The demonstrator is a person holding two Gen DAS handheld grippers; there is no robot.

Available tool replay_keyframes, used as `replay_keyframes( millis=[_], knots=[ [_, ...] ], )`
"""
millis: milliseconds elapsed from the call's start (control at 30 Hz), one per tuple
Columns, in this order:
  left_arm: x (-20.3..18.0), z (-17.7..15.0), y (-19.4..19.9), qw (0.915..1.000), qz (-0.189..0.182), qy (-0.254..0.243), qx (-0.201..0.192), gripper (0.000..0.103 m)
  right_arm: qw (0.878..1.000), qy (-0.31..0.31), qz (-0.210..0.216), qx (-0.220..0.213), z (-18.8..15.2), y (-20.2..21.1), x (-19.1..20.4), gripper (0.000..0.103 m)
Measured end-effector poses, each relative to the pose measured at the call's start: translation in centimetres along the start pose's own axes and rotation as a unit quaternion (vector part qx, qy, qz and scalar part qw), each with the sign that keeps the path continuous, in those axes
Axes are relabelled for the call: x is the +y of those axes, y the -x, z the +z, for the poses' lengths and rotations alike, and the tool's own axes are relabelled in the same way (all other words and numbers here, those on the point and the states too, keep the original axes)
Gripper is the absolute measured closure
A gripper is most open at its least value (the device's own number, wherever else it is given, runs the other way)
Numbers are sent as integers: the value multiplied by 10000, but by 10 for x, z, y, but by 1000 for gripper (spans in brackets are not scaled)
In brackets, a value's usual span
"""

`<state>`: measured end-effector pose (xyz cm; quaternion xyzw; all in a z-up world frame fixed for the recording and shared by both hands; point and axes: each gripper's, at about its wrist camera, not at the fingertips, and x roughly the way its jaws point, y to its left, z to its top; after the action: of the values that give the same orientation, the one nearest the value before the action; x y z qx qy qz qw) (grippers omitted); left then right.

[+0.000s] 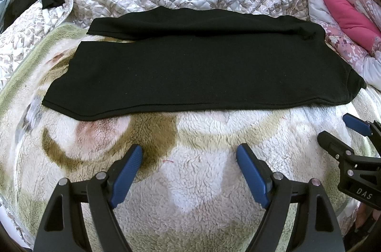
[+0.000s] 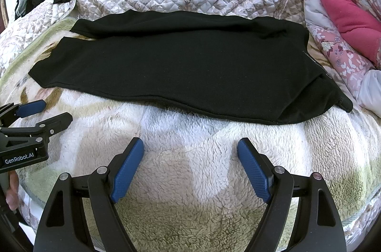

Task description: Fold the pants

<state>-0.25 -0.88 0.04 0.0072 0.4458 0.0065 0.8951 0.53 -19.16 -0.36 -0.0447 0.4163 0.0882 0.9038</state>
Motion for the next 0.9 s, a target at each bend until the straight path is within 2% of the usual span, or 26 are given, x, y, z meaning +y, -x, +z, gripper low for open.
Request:
replay_keyframes(
  millis=[900],
  knots=[
    [-1,0,1,10000,11,-15,-13,18,10000,9,11,19,2,1,0,22]
  ],
)
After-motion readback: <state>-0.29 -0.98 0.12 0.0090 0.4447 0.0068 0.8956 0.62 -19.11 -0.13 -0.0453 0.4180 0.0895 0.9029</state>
